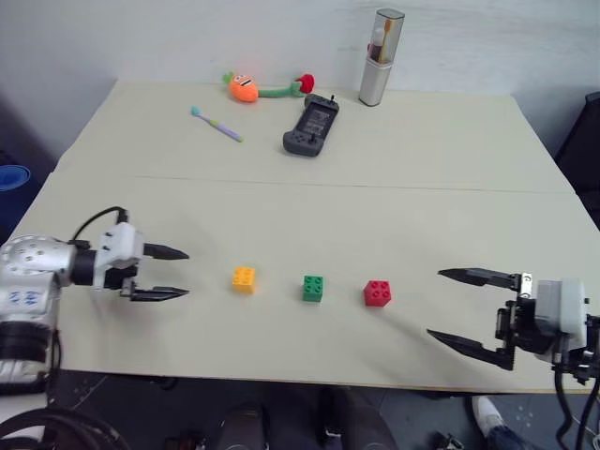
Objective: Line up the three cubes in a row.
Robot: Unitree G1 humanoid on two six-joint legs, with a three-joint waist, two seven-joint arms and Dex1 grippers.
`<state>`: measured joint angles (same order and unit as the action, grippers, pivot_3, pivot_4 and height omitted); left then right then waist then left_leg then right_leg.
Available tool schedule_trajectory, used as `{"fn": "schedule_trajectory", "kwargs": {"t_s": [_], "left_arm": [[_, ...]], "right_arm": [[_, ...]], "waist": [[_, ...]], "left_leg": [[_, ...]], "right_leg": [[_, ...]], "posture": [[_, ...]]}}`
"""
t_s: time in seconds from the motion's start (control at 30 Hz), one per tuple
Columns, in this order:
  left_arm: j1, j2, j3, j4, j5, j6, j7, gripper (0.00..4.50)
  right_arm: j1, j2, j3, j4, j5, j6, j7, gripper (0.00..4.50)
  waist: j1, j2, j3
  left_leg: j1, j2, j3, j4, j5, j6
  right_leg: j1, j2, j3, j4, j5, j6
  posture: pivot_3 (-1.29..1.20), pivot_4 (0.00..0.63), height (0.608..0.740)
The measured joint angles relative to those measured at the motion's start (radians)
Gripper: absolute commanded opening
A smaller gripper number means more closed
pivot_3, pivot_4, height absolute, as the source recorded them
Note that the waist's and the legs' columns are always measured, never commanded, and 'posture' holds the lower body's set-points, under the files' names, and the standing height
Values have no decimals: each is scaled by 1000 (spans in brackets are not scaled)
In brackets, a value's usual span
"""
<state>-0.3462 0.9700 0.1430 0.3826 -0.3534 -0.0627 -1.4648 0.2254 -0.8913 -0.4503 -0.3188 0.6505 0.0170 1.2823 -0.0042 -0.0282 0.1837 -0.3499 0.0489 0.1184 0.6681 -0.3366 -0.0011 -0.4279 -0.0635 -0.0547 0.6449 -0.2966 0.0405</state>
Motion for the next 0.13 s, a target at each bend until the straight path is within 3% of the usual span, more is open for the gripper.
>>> {"fn": "schedule_trajectory", "kwargs": {"t_s": [0.13], "left_arm": [[133,21,70,-102,-23,77,42,3582]], "right_arm": [[-31,-56,-35,99,-6,4,75,4500]], "waist": [[3,0,0]], "left_leg": [[0,1,-1,0,0,0]], "right_leg": [[0,1,-1,0,0,0]], "posture": [[0,150,740]]}}
